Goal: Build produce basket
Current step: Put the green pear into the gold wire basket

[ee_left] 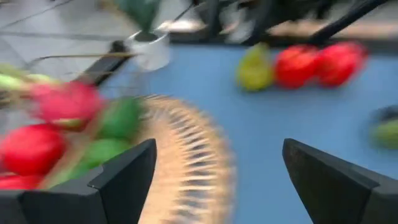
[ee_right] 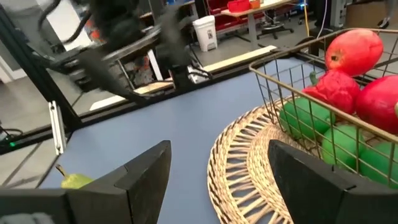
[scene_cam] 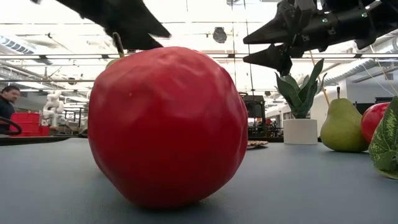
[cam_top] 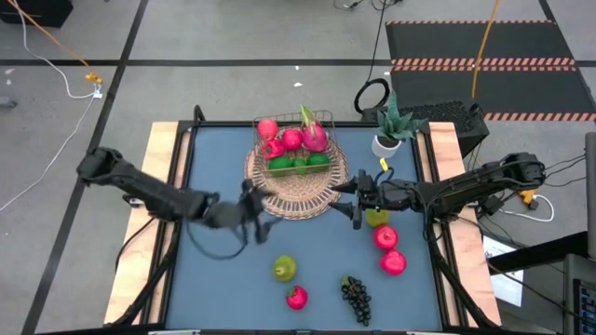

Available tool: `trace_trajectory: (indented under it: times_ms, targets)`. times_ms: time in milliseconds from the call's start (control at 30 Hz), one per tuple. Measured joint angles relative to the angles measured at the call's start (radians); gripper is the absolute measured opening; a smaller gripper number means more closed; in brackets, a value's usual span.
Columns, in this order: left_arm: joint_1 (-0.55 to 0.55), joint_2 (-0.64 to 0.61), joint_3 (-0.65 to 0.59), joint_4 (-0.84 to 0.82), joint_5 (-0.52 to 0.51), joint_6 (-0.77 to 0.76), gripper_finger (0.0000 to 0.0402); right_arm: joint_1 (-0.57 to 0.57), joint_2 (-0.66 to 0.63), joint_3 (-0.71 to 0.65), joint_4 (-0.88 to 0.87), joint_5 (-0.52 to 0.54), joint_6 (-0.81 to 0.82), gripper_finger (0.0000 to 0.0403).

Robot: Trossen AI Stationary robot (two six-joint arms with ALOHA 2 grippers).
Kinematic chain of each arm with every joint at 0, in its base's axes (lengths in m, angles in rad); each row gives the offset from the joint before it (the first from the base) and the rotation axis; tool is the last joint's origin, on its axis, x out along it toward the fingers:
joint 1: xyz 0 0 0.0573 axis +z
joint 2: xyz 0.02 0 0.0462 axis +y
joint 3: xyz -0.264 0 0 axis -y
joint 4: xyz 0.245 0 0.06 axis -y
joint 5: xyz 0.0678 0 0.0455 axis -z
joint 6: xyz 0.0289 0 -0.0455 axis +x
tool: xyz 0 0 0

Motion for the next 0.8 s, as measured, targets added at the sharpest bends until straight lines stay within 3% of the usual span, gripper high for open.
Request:
trace_trajectory:
  times_ms: [167, 333, 400, 567, 700, 800]
  targets:
    - [-0.192, 0.032, -0.2, 0.253, 0.067, -0.061, 0.0344, 0.0, 0.0, 0.0, 0.051, 0.0, 0.031, 0.0265]
    - [-0.259, 0.116, -0.361, 0.55, 0.05, -0.074, 0.0344, 0.036, 0.01, 0.0, 0.192, 0.0, 0.081, 0.0265]
    - [-0.264, 0.123, -0.376, 0.641, 0.047, -0.036, 0.0342, 0.069, 0.027, 0.0, 0.232, 0.003, 0.069, 0.0265]
    - [-0.269, 0.126, -0.358, 0.658, 0.074, 0.012, 0.0335, 0.131, 0.099, 0.0, 0.323, 0.106, 0.041, 0.0265]
    - [-0.265, 0.138, -0.328, 0.652, 0.084, 0.042, 0.0338, 0.128, 0.151, 0.0, 0.382, 0.105, 0.029, 0.0265]
    - [-0.254, 0.189, -0.286, 0.651, 0.151, 0.089, 0.0339, 0.124, 0.166, 0.004, 0.387, 0.097, 0.046, 0.0265]
